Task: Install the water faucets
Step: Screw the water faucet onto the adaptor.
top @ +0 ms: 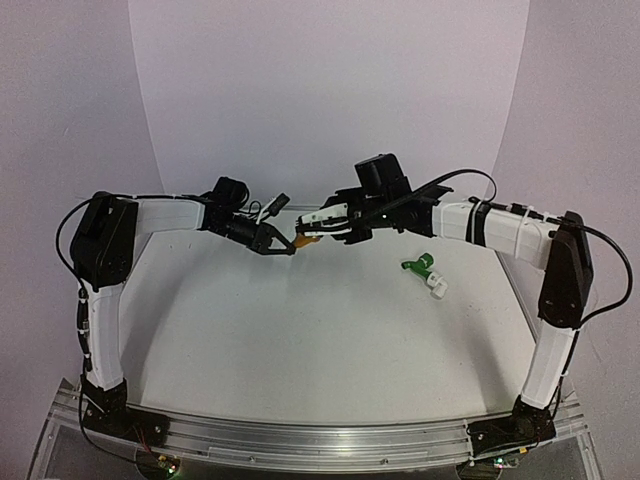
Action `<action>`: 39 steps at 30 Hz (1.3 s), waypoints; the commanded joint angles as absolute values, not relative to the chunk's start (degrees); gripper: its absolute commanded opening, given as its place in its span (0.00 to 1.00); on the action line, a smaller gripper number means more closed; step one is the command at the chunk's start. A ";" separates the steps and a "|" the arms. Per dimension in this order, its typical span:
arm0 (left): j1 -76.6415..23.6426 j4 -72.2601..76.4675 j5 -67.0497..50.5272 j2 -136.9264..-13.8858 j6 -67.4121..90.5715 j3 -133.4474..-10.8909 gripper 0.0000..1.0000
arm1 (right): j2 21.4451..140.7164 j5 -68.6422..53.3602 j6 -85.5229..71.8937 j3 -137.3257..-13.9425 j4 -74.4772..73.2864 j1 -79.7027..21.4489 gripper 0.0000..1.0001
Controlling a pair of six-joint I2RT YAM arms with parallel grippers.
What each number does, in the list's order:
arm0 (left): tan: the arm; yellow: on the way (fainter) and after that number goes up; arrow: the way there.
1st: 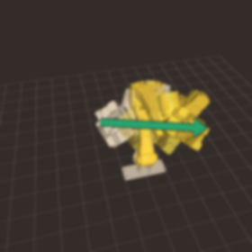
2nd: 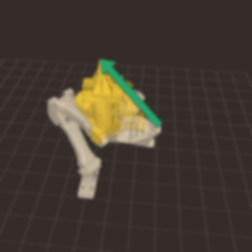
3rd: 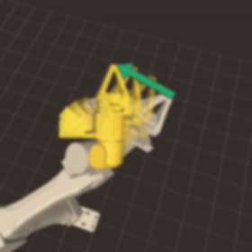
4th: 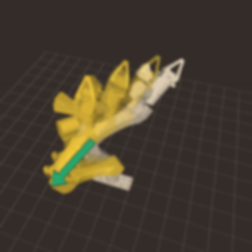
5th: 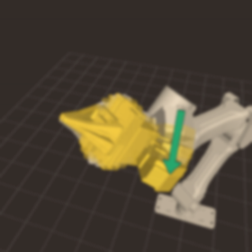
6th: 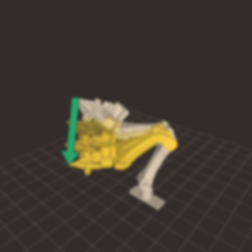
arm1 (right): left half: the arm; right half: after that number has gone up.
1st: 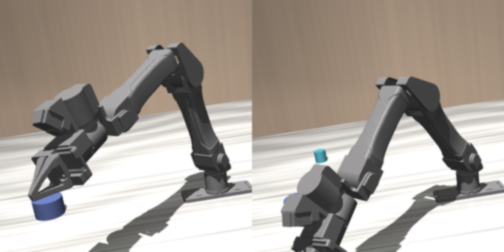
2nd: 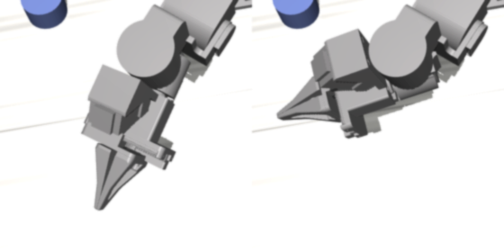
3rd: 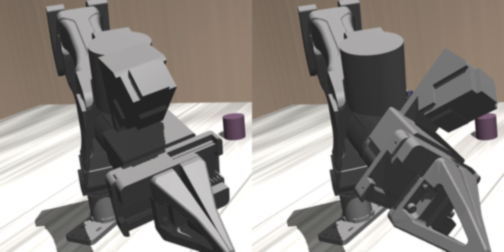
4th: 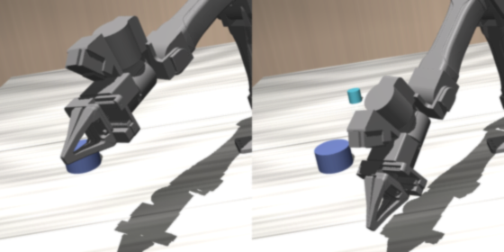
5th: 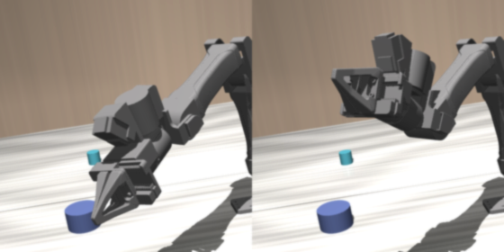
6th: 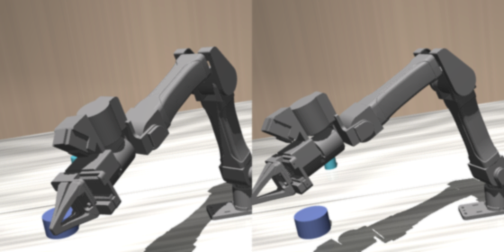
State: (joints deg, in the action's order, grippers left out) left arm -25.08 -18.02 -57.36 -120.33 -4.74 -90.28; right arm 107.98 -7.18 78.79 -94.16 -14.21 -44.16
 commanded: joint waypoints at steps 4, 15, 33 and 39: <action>-25.15 -16.60 -60.73 -118.48 -8.13 -90.79 0.00 | 103.20 -14.97 75.06 -93.80 -14.60 -43.75 0.00; -25.12 -16.57 -59.23 -117.51 -8.95 -89.60 0.00 | 99.61 -21.39 72.36 -92.61 -17.97 -43.07 0.00; -25.15 -16.61 -61.54 -116.07 -8.04 -89.71 0.00 | 104.78 -22.13 73.50 -94.22 -19.42 -43.07 0.00; -25.22 -16.29 -61.95 -115.03 -7.88 -89.15 0.00 | 106.24 -21.25 73.46 -94.14 -18.53 -43.07 0.00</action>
State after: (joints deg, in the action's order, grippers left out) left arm -25.28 -18.00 -59.65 -120.01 -7.53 -89.18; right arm 105.39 -21.07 74.31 -92.66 -20.62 -43.27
